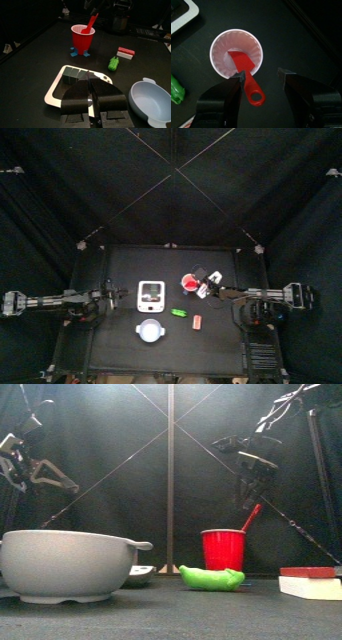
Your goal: Grab knife
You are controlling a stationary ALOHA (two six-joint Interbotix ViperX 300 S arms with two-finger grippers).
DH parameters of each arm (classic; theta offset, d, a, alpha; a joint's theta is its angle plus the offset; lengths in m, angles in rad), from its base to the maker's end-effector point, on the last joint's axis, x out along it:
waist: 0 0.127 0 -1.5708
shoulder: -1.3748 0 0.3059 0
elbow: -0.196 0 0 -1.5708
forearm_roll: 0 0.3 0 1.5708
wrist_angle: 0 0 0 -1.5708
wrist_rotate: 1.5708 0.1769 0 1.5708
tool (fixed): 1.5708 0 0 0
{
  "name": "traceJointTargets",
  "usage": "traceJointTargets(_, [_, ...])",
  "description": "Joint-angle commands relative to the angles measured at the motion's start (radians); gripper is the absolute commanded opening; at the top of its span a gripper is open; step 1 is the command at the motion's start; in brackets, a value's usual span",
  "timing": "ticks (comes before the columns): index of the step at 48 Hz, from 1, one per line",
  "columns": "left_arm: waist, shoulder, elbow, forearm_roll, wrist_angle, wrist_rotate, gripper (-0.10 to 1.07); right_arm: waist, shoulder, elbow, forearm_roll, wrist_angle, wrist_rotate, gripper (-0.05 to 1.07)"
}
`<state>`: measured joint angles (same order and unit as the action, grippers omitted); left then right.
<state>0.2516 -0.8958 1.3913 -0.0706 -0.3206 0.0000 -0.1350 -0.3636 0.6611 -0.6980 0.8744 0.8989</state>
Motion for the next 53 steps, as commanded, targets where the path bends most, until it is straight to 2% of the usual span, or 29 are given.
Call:
traceJointTargets(1, [0.003, 0.003, -0.012, -0.002, -0.005, 0.002, 0.32, 0.040, -0.028, 0.006, -0.011, 0.015, 0.000, 0.88])
traceJointTargets(8, [0.005, 0.003, -0.012, 0.000, -0.005, 0.002, 0.32, 0.110, -0.028, 0.035, -0.058, 0.063, 0.000, 0.88])
traceJointTargets(16, [0.006, 0.005, -0.011, 0.000, -0.005, 0.002, 0.32, 0.147, -0.025, 0.040, -0.087, 0.080, 0.002, 0.88])
traceJointTargets(42, [0.008, 0.003, -0.009, -0.002, -0.005, 0.002, 0.32, 0.141, 0.095, 0.055, -0.173, 0.114, -0.002, 0.88])
traceJointTargets(53, [0.008, 0.003, -0.009, 0.000, -0.005, 0.003, 0.32, 0.133, 0.120, 0.052, -0.207, 0.130, -0.003, 0.87])
